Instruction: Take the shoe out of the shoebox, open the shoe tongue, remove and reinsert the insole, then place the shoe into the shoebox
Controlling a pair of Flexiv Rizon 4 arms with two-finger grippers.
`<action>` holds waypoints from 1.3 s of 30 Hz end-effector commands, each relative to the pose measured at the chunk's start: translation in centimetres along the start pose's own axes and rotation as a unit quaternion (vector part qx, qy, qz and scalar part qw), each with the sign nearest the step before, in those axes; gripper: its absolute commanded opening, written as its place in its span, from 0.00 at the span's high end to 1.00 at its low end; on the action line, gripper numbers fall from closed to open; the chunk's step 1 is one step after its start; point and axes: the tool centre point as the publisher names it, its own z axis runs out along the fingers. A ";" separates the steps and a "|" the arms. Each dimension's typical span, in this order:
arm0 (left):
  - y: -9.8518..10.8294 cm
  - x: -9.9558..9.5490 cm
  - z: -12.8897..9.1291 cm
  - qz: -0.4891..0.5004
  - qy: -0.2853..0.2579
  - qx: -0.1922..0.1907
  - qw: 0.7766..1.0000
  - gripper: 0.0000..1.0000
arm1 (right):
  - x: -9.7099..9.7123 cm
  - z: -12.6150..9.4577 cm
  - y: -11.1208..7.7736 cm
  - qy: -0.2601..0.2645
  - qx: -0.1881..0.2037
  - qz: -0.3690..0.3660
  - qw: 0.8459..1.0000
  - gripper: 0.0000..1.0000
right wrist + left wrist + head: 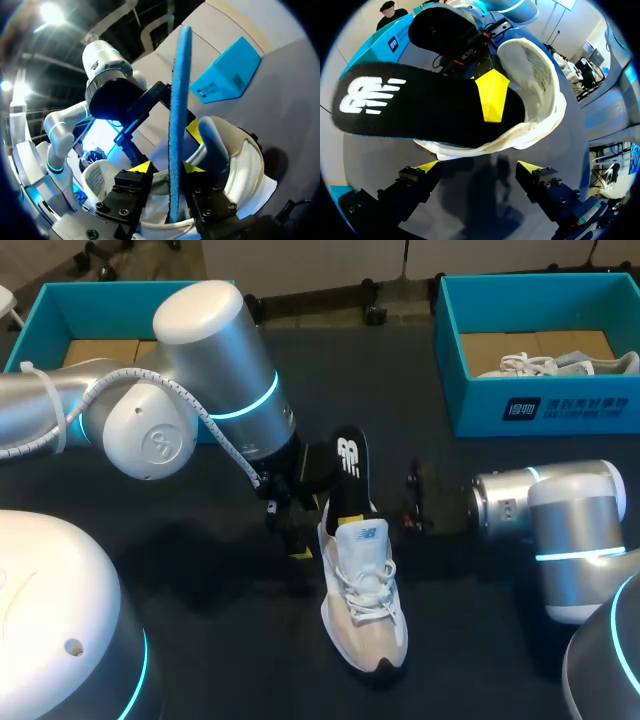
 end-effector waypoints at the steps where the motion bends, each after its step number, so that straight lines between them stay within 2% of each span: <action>1: 0.1 0.1 0.0 0.001 -0.001 0.002 1.000 0.00 | 0.4 0.1 0.5 -0.004 0.002 -0.009 1.000 0.63; 10: 0.1 0.1 0.0 0.001 -0.001 0.002 1.000 0.00 | 1.1 0.1 1.3 -0.007 -0.002 -0.034 0.999 0.66; 17: 0.1 0.1 0.0 0.001 -0.001 0.002 1.000 0.00 | 1.0 0.4 2.8 -0.005 -0.008 -0.050 0.999 0.69; 20: 0.1 0.1 0.0 0.001 -0.001 0.002 1.000 0.00 | 0.5 0.5 3.3 -0.002 -0.009 -0.047 0.999 0.76; 23: 0.1 0.1 0.0 0.001 -0.001 0.002 1.000 0.00 | -0.2 0.6 3.6 0.001 -0.011 -0.032 0.999 1.00; 24: 0.1 0.1 0.0 0.001 -0.001 0.002 1.000 0.00 | -0.4 0.6 3.6 -0.001 -0.009 -0.022 1.000 1.00; 33: 0.1 0.1 0.0 0.001 -0.001 0.002 1.000 0.00 | -1.0 0.2 2.5 -0.017 -0.013 0.031 0.999 1.00; 39: 0.1 0.1 0.0 0.001 -0.001 0.002 1.000 0.00 | -0.4 -0.3 0.7 -0.031 -0.017 0.046 0.998 1.00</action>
